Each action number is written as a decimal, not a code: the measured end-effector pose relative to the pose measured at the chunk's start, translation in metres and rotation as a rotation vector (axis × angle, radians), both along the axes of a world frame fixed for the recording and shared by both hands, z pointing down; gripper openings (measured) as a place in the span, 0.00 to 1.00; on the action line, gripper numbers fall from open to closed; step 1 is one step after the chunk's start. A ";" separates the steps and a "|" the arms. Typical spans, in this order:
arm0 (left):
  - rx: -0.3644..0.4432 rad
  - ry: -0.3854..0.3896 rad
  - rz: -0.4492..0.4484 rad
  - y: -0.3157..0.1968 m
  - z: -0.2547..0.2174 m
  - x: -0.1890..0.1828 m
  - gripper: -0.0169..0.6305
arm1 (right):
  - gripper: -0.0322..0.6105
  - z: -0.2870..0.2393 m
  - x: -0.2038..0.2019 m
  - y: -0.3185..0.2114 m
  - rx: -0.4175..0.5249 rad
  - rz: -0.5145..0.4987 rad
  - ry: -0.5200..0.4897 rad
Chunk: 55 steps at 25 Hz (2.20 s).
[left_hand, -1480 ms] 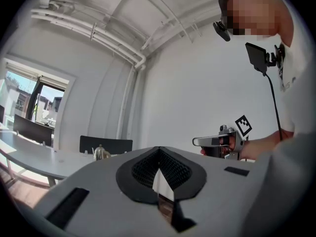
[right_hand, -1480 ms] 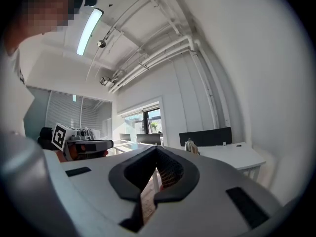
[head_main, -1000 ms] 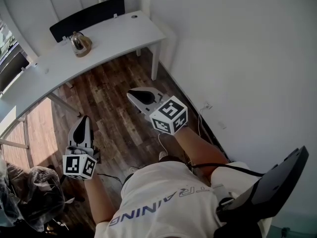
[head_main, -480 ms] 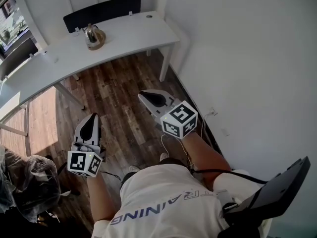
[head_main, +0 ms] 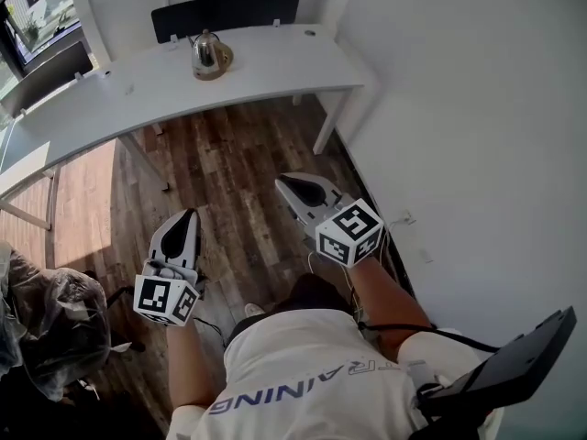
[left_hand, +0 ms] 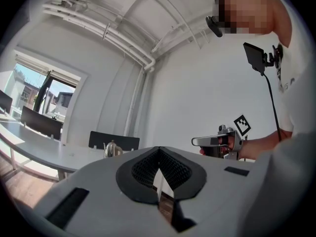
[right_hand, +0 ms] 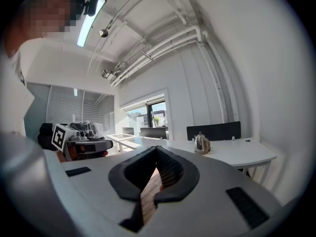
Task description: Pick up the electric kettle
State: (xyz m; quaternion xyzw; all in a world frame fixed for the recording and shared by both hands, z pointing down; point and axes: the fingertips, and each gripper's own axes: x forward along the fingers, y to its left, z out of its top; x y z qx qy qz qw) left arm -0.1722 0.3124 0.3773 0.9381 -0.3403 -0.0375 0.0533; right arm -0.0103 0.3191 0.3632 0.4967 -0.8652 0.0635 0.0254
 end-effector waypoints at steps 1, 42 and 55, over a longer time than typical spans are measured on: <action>-0.005 -0.001 0.002 -0.001 0.003 -0.004 0.05 | 0.06 0.003 -0.004 -0.002 -0.007 -0.001 0.001; -0.022 -0.086 -0.073 -0.287 0.001 0.198 0.05 | 0.06 0.022 0.195 -0.311 -0.028 -0.090 -0.118; -0.028 -0.053 -0.045 -0.347 0.017 0.184 0.05 | 0.06 0.035 0.183 -0.362 -0.042 -0.060 -0.080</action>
